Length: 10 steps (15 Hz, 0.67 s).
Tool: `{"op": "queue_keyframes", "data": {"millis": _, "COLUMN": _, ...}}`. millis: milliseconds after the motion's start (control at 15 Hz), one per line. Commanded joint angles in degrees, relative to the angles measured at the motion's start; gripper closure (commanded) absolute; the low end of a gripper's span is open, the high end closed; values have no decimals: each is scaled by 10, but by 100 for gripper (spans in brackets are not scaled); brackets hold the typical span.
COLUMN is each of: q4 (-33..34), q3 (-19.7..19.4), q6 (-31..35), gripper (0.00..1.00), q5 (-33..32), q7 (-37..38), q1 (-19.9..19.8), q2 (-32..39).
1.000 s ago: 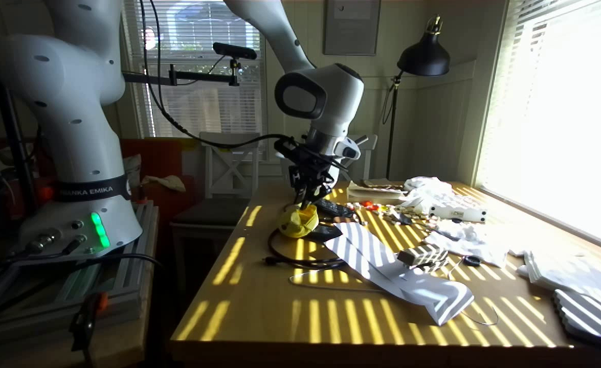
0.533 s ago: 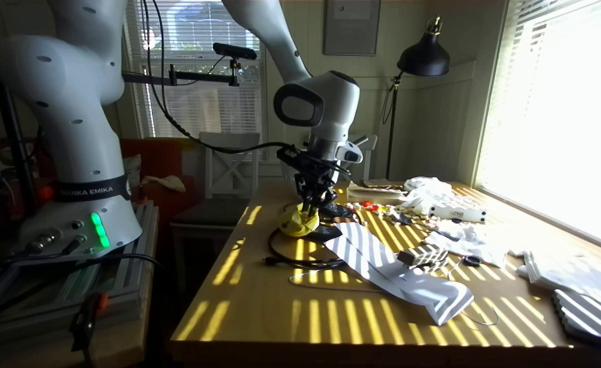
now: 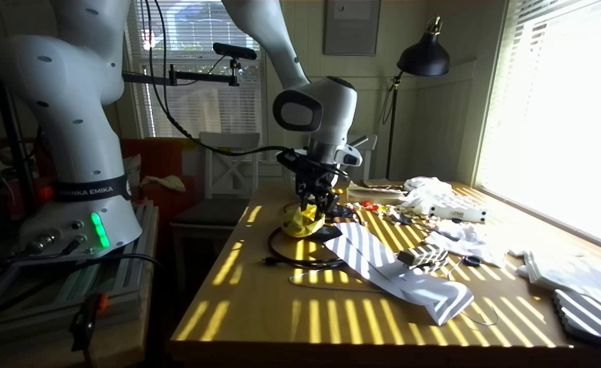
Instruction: Open up the case, then place two white objects inside
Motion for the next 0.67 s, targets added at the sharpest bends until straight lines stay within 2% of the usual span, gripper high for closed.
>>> {"op": "queue_keyframes", "data": {"millis": 0, "q4": 5, "q3": 21, "q6": -56, "gripper": 12, "q5": 20, "q7": -14, "q1": -26, "q2": -34}}
{"op": "queue_keyframes", "data": {"millis": 67, "q4": 8, "q3": 28, "q6": -64, "gripper": 4, "q5": 39, "q7": -29, "q1": -33, "q2": -43}}
{"op": "queue_keyframes", "data": {"millis": 133, "q4": 12, "q3": 31, "q6": -66, "gripper": 1, "q5": 58, "q7": -38, "q1": -38, "q2": -49}}
{"op": "queue_keyframes", "data": {"millis": 333, "q4": 33, "q3": 34, "q6": -54, "gripper": 0, "q5": 138, "q7": -61, "q1": -45, "q2": -53}}
{"op": "queue_keyframes", "data": {"millis": 600, "q4": 64, "q3": 33, "q6": 35, "gripper": 0, "q5": 207, "q7": -75, "q1": -13, "q2": -17}}
